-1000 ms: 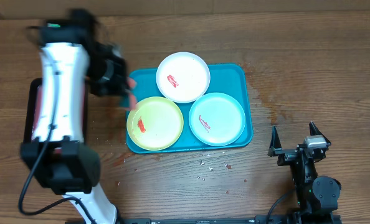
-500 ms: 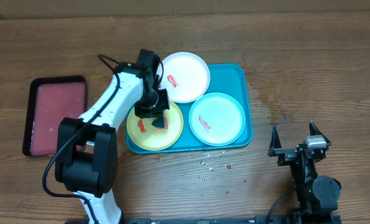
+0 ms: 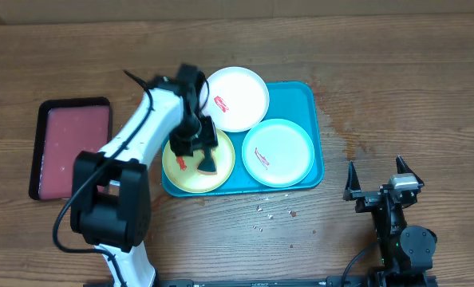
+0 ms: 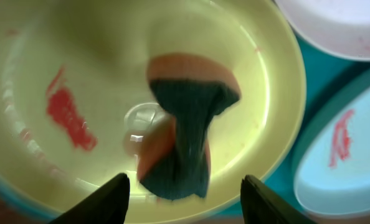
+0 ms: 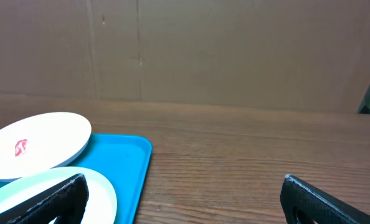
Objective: Clean dirty plates on tray and stack at the side
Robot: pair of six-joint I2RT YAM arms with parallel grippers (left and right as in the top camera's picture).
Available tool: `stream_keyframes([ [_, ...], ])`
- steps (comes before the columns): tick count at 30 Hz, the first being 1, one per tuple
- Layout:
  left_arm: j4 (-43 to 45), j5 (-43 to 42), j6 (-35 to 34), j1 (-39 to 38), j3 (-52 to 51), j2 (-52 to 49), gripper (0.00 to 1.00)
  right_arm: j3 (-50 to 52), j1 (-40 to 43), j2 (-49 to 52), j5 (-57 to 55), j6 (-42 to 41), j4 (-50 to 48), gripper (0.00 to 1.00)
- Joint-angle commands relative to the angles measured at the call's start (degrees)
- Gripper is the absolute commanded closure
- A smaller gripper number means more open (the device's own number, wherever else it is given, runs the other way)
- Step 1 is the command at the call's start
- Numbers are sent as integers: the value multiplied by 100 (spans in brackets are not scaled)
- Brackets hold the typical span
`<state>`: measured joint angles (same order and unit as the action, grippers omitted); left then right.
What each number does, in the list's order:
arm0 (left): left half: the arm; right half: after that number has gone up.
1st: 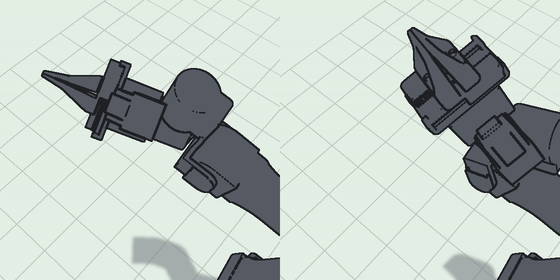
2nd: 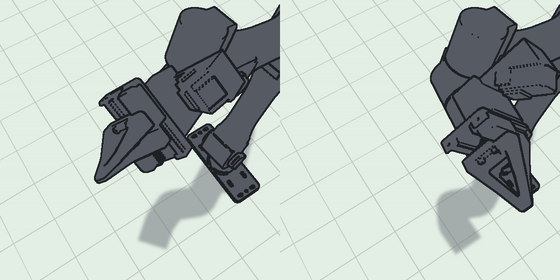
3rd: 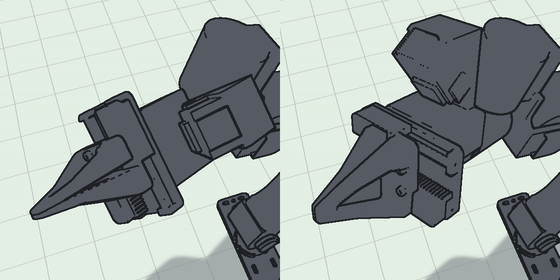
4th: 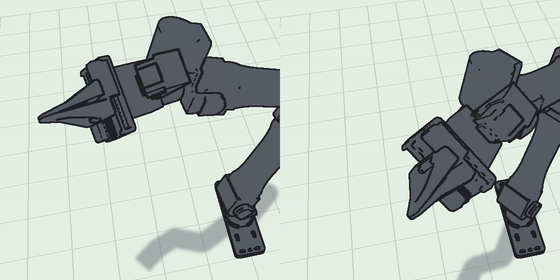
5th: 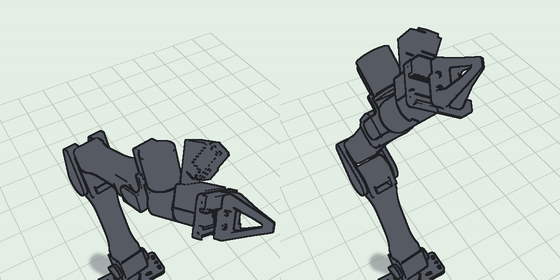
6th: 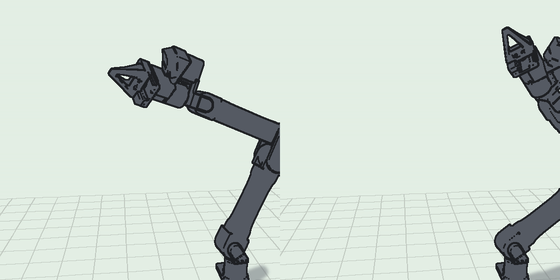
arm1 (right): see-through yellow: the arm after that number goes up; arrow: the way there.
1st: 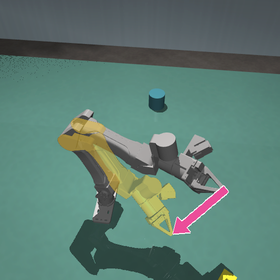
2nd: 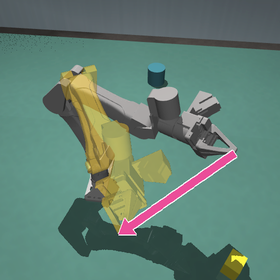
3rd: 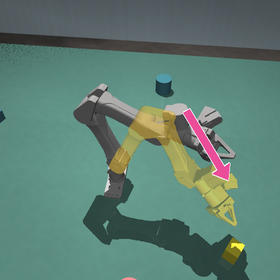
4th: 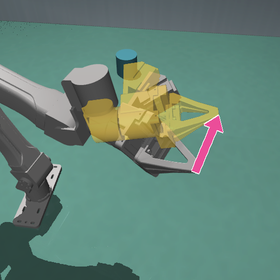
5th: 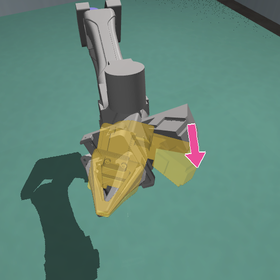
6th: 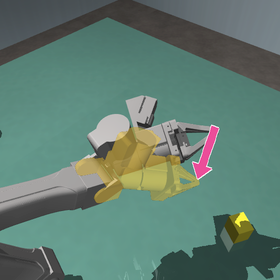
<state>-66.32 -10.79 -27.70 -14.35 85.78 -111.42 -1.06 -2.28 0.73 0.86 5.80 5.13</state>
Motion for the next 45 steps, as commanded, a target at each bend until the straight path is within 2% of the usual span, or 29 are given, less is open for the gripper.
stream_keyframes([
  [1, -457, 72, 101, 282, 1014, 240, 42, 57, -24, -57, -17, 2, -31, 0],
  [4, -920, 70, 109, 570, 1600, 656, 42, 59, -24, -57, -17, 2, -31, 0],
  [7, -1023, 83, 44, 916, 1676, 1185, 40, 57, -24, -57, -17, 2, -31, 0],
  [10, -1285, 236, 48, 1215, 1676, 1550, 13, 59, -24, -57, -17, 2, -31, 0],
  [12, -1589, 479, 72, 1360, 1676, 1674, 0, 59, -24, -57, -13, 4, -50, 0],
  [15, -2076, 973, 68, 1445, 1668, 1692, 0, 59, -28, -57, 411, -35, -468, 0],
  [20, -2212, 1132, 70, 1443, 1486, 1670, 0, 59, -28, -57, 3746, -1266, -1082, 0],
  [22, -2173, 1119, 68, 1443, 1386, 1668, 0, 59, -28, -57, 4640, -1469, -1558, 0],
  [24, -2168, 1115, 68, 1443, 1307, 1659, 1, 59, -28, -57, 4843, -1838, -2444, 0],
  [27, -2146, 1117, 70, 1405, 1202, 1659, 0, 17, -26, -57, 4426, -2562, -4684, 0],
  [28, -2144, 1117, 70, 1399, 1180, 1659, 0, -76, -24, -57, 4098, -2636, -5115, 0],
  [30, -2146, 1117, 70, 1394, 1172, 1659, 0, -450, -24, -57, 3508, -2664, -5263, 0],
  [33, -2146, 1102, 70, 1394, 1172, 1659, 0, -1449, -22, 35, 3036, -2234, -4116, 0],
  [35, -2144, 1093, 70, 1394, 1172, 1659, 0, -2382, -22, 269, 2933, -1469, -2728, 0],
  [37, -2142, 1093, 68, 1394, 1172, 1659, 0, -3576, -22, 750, 2413, -964, -876, 0],
  [40, -2146, 1073, 68, 1394, 1172, 1659, 0, -5414, -22, 1880, 1687, -382, 1711, 0],
  [42, -2144, 1060, 66, 1394, 1172, 1659, 0, -6502, -24, 2767, 1539, 15, 3143, 0],
  [45, -2133, 835, 70, 1394, 1172, 1659, 0, -7956, -26, 4135, 1718, 107, 4944, 0],
])
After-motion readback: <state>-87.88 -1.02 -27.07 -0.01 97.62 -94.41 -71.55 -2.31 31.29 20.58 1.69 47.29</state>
